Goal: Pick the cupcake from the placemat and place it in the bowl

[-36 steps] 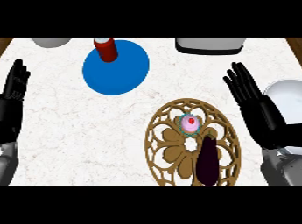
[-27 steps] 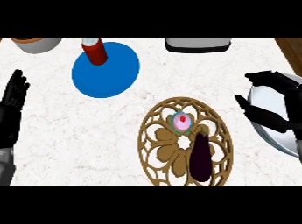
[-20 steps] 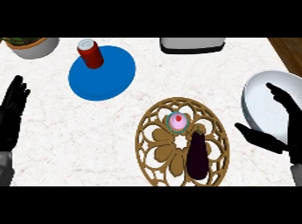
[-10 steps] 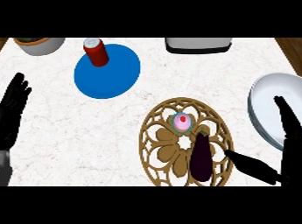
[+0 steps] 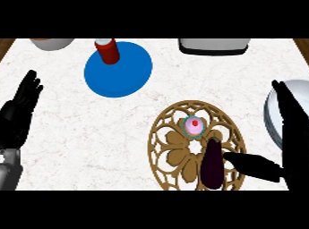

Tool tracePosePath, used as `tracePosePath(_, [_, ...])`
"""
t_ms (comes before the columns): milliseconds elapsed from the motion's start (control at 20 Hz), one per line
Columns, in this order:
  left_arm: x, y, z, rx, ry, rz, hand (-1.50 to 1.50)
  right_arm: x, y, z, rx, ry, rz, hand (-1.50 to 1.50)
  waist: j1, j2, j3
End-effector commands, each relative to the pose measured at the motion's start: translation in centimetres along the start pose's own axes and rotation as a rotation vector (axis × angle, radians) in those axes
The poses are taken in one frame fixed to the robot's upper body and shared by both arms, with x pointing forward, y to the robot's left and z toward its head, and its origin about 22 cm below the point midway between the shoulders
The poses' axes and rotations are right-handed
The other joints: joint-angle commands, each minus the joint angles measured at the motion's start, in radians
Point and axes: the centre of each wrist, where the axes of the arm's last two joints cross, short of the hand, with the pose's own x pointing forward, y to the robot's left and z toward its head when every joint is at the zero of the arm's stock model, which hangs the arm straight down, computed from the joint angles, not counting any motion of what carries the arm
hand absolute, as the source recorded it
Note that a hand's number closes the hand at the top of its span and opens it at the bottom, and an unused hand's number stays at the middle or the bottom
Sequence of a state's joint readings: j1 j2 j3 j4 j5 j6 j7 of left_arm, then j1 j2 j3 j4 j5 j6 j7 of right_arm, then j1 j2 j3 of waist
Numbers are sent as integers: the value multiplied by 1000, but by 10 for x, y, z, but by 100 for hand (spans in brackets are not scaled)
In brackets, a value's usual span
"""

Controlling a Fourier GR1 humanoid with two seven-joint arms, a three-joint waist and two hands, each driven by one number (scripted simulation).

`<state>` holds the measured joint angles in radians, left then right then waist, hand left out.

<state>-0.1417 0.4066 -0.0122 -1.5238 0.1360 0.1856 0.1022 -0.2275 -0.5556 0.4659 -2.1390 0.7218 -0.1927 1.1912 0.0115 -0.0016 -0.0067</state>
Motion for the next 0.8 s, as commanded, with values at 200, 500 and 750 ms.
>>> tracePosePath(200, [9, -5, -6, -14, -25, -9, 0, 19, 16, -29, 289, 242, 208, -150, 19, 8, 2])
tracePosePath(500, [-1, -10, -5, -2, -30, -7, 0, 36, 20, -56, 455, 252, 212, -150, 5, 5, 4])
tracePosePath(750, [4, -12, 0, -19, -20, -10, 0, 41, 49, -69, 579, 337, 287, -150, 17, 3, 4])
